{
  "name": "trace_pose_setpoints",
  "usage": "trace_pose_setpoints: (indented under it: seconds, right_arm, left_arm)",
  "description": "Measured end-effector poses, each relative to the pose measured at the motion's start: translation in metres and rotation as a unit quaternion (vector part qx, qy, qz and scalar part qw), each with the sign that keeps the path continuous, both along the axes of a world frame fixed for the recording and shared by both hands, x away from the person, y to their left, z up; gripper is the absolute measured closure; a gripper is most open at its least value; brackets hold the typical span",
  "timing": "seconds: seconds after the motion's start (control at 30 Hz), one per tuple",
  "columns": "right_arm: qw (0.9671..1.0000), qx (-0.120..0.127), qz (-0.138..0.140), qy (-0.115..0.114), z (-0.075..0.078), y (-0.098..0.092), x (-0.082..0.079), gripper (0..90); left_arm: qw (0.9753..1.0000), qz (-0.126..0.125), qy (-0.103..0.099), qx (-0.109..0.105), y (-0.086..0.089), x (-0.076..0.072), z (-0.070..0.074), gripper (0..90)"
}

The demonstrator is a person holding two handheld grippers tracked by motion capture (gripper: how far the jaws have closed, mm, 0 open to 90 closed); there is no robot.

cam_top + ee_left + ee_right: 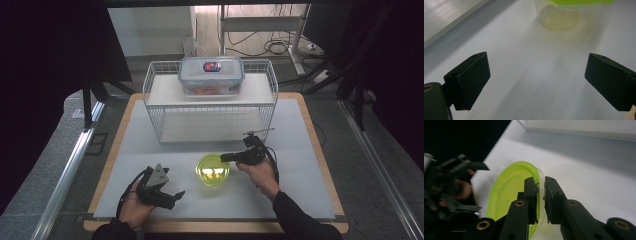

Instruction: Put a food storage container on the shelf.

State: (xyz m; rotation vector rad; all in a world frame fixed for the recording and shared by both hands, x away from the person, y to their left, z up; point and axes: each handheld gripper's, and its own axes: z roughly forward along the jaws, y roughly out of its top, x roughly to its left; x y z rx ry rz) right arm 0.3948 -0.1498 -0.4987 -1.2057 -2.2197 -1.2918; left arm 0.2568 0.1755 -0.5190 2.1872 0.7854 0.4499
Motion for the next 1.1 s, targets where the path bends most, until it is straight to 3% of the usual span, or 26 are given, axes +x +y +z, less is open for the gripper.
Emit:
trace_pose_setpoints:
  seconds: [0.1, 0.23, 0.43, 0.7, 1.1]
  right_arm:
    - [0.999, 0.037, 0.001, 0.024, 0.002, -0.002, 0.0, 83.1]
    - [0.9985, 0.051, 0.005, 0.018, 0.01, -0.003, -0.002, 84.3]
    - [0.999, 0.044, 0.002, 0.006, 0.014, -0.005, -0.004, 84.3]
    - [0.996, 0.086, -0.015, 0.016, 0.02, -0.017, -0.001, 84.3]
    - [0.9909, 0.131, -0.031, 0.0, 0.067, -0.029, 0.002, 84.2]
  left_arm:
    - [1.0, 0.0, -0.001, 0.001, 0.0, 0.0, 0.0, 6.1]
    - [1.0, 0.0, -0.001, 0.0, 0.0, 0.0, 0.0, 6.1]
    - [1.0, 0.0, -0.002, -0.001, 0.0, 0.0, 0.0, 6.1]
    - [1.0, 0.002, -0.003, -0.003, 0.0, 0.0, 0.001, 6.1]
    - [0.9998, 0.003, -0.006, -0.017, 0.002, 0.0, 0.003, 5.1]
